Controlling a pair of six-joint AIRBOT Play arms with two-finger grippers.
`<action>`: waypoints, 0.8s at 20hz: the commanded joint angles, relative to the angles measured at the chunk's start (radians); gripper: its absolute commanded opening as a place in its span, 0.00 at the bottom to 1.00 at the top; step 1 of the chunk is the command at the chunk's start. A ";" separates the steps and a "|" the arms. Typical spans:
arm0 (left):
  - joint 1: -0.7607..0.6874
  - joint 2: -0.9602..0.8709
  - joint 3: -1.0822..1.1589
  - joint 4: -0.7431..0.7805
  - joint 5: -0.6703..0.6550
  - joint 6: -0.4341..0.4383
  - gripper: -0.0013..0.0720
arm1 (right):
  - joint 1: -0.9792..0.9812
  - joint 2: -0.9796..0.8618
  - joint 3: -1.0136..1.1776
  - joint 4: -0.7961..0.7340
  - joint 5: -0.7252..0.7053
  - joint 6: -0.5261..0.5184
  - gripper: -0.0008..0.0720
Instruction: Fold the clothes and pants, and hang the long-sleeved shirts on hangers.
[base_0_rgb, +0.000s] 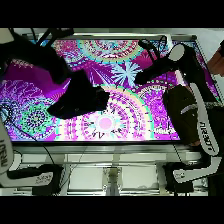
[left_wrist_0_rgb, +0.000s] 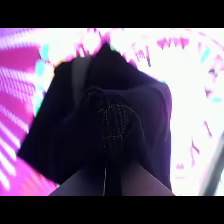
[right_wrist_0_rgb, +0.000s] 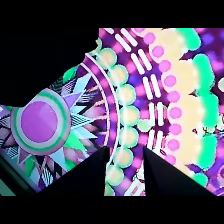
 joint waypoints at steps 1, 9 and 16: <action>-0.037 -0.189 0.164 -0.214 0.093 -0.010 0.05 | -0.008 0.000 0.001 -0.077 0.067 -0.005 0.38; -0.398 -0.206 -0.086 -0.101 -0.230 -0.034 0.06 | -0.375 0.017 0.000 -0.079 0.270 0.094 0.38; -0.426 -0.109 -0.230 0.011 -0.228 -0.141 0.06 | -0.404 0.009 0.000 0.053 0.228 0.090 0.38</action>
